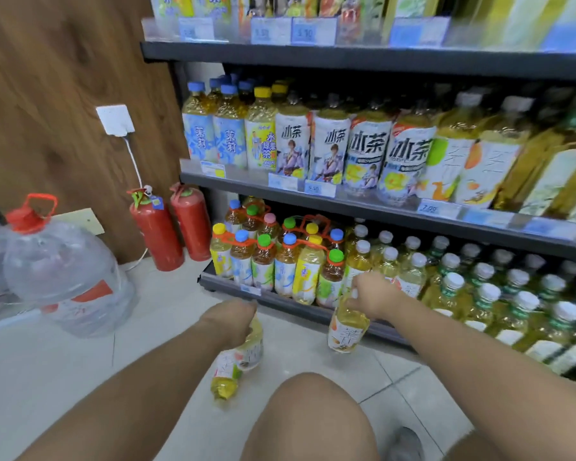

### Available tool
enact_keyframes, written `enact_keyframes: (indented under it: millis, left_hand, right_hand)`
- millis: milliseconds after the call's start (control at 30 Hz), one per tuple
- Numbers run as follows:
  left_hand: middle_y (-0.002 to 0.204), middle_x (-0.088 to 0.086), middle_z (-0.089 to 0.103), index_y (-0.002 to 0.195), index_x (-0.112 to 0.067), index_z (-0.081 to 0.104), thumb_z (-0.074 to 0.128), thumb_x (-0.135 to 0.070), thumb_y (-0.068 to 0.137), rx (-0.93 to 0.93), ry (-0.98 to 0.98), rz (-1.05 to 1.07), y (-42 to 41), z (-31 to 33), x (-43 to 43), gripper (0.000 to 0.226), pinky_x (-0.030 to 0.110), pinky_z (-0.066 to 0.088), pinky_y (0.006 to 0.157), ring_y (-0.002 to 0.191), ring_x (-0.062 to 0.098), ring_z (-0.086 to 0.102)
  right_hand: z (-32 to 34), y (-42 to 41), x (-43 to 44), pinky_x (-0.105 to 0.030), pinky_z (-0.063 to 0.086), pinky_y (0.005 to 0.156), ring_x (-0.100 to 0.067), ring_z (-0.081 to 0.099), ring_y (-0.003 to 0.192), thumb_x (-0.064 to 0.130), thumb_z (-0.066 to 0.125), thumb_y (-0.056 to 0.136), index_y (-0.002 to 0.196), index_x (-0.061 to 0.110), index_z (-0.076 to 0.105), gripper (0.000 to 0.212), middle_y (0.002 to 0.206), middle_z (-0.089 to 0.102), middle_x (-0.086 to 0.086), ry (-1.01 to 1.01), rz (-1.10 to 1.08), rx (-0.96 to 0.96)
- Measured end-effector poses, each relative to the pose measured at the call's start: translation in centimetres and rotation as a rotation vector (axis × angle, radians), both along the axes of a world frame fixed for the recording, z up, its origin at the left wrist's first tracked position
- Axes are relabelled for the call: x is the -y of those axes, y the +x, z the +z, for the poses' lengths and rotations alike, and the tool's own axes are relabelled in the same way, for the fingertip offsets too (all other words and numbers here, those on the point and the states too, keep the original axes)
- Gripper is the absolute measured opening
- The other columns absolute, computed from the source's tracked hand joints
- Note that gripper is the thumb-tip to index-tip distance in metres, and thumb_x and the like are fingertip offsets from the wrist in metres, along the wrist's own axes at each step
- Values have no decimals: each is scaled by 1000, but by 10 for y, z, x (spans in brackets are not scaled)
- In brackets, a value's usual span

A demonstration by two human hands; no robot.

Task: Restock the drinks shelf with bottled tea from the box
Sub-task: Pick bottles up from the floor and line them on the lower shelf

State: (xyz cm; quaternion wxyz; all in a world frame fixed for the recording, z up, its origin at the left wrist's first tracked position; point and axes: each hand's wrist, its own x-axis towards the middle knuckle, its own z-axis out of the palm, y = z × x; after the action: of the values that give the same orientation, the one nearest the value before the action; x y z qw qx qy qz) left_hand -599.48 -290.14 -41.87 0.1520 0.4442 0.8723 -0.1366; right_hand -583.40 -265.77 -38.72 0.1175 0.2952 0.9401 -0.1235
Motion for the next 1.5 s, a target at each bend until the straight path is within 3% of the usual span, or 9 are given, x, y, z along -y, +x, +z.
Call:
enact_keyframes:
  millis: [100,233,433,567,767,867,1100,1367,1500]
  left_hand:
    - [122,14,55,140,-14,40,50,-32,99,-28,34,-107,16,21,-48,46,42,52,82,110,33,58]
    - [118,14,54,138,-15,37,49,-36,100,-26,88,-212,36,34,-117,45,44,52,80,107,35,57]
    - [117,17,57,135,-12,41,53,-33,99,22,131,-358,56,21,-220,44,43,53,81,106,38,59]
    - [112,17,57,130,-12,43,51,-27,101,13,120,-425,62,9,-275,34,40,47,66,100,36,60]
    - [110,17,56,125,-11,46,50,-14,98,43,106,-482,54,-19,-334,27,40,41,66,96,34,60]
    - [107,14,54,124,-12,46,52,-16,96,102,124,-508,49,-44,-350,29,45,53,74,92,31,59]
    - [104,10,52,124,-20,46,56,-15,93,121,162,-470,47,-77,-368,33,43,56,74,84,26,57]
    - [121,14,53,141,-20,40,59,-6,89,139,223,-358,52,-71,-360,57,41,54,77,100,34,61]
    - [123,14,54,142,-21,37,55,-12,92,101,249,-334,53,-54,-330,54,41,51,72,102,36,61]
  right_hand:
    - [25,26,-28,-31,48,60,-24,61,74,36,63,89,92,5,63,31,82,60,-8,2,-49,-7]
    - [36,44,-69,-28,38,48,-18,50,61,33,59,91,74,11,51,29,70,48,-3,20,-110,-21]
    - [22,52,-126,-28,41,57,-23,55,74,30,56,91,101,7,63,26,90,59,-8,-12,-172,-60]
    - [-1,45,-158,-27,34,50,-22,51,73,26,56,93,93,8,58,18,91,52,-8,9,-207,-45]
    - [-49,38,-197,-28,41,65,-29,62,92,27,55,93,107,8,64,24,106,62,-13,-20,-265,-8]
    - [-72,39,-202,-31,44,64,-30,59,82,26,56,92,97,7,63,21,94,60,-12,-39,-275,12]
    - [-92,29,-210,-34,48,68,-28,59,80,31,59,94,105,6,63,27,97,61,-12,-61,-305,-29]
    - [-81,33,-201,-33,45,70,-29,59,93,24,62,93,126,11,55,36,113,58,-14,-28,-281,-4]
    - [-58,37,-181,-33,47,68,-30,61,94,14,58,92,119,12,59,27,109,58,-11,28,-280,58]
